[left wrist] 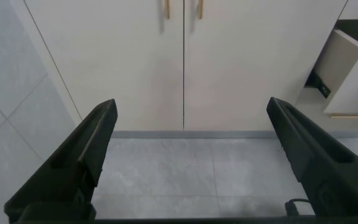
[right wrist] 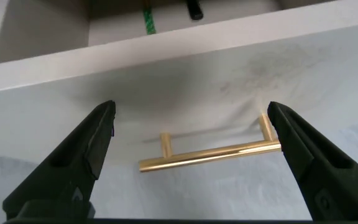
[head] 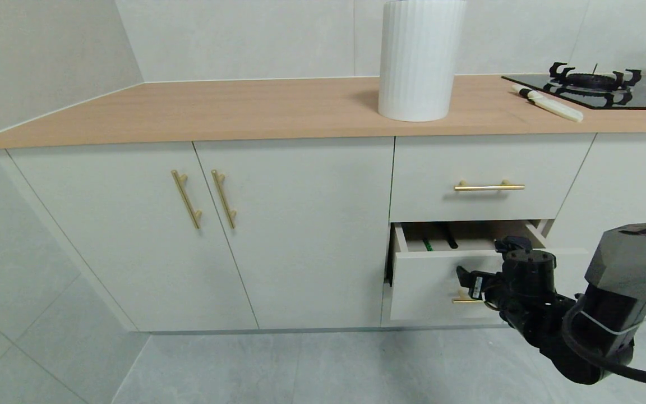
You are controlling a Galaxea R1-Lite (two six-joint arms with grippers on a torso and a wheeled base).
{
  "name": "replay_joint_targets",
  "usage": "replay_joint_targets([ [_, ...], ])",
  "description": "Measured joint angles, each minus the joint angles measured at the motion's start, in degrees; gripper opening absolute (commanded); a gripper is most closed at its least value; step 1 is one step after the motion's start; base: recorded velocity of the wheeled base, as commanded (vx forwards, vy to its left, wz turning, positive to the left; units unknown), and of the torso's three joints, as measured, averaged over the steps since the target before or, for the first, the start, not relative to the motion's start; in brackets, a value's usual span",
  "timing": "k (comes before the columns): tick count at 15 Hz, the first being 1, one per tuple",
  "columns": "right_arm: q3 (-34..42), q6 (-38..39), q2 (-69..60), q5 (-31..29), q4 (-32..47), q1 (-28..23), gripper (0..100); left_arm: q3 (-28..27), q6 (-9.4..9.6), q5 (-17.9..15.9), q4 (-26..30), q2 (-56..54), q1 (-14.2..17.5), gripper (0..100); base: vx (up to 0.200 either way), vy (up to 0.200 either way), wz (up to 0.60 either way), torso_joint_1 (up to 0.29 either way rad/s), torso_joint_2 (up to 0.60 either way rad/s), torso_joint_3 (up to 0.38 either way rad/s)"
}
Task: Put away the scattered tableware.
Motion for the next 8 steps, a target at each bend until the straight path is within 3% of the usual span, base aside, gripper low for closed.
replay_joint_targets([
  [8,-5.51,-0.05,7.41,-0.06,-6.21,-3.17,100,0.00,0.01,0.00,0.00,0.02,-0.01,100,0.000,0.000,0.00,0.000,0.00,0.000],
])
